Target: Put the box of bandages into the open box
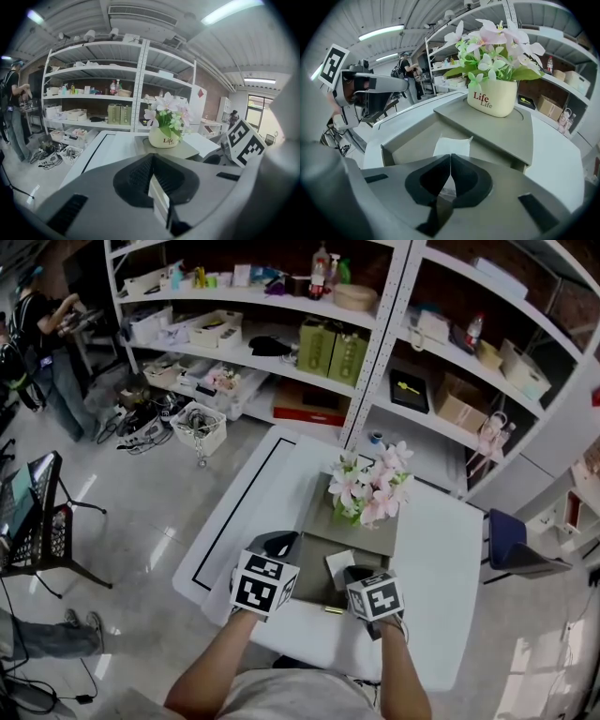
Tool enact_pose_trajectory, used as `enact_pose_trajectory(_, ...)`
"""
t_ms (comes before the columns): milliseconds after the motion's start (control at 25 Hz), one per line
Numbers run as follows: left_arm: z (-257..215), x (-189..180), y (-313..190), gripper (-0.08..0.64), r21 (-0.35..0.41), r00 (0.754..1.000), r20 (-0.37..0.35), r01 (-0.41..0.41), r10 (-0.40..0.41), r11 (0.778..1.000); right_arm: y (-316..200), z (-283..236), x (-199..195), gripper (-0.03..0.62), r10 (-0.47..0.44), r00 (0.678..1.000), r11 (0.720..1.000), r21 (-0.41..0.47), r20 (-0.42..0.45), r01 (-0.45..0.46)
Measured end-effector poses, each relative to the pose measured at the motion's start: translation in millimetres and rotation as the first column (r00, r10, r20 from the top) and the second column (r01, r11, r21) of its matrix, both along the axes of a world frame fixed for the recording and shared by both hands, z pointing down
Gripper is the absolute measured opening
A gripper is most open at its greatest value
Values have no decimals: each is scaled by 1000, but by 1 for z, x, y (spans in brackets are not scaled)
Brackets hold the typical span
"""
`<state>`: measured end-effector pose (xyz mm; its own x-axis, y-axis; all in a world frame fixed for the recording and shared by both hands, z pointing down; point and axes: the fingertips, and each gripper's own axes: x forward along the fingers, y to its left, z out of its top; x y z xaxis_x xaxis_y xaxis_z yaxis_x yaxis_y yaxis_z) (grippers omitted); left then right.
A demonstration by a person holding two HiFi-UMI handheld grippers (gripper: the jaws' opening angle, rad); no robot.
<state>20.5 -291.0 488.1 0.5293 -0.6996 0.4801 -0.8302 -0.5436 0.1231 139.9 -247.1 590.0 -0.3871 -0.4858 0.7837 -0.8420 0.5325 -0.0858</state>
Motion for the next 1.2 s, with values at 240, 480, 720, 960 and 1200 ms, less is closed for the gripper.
enact_pose_trajectory(240, 1, 1, -1, 3, -7, 1000, 6, -7, 7, 1000, -2, 0, 2, 29, 15, 1000, 1000, 1, 1, -15)
enact_pose_trajectory(480, 1, 2, 4, 3, -8, 999, 14, -29, 29, 1000, -3, -11, 7, 32, 51, 999, 998, 34, 9, -51)
enact_pose_trajectory(720, -5, 5, 7, 3, 6, 998, 7, -61, 61, 998, 0, -34, 12, 31, 110, 993, 989, 90, 43, -114)
enact_pose_trajectory(960, -12, 12, 16, 3, 21, 994, 4, -109, 109, 994, 11, -60, 17, 30, 160, 985, 974, 149, 71, -169)
enact_pose_trajectory(1200, -21, 17, 31, 3, 38, 988, 4, -152, 152, 988, 28, -92, 19, 26, 203, 974, 951, 216, 105, -221)
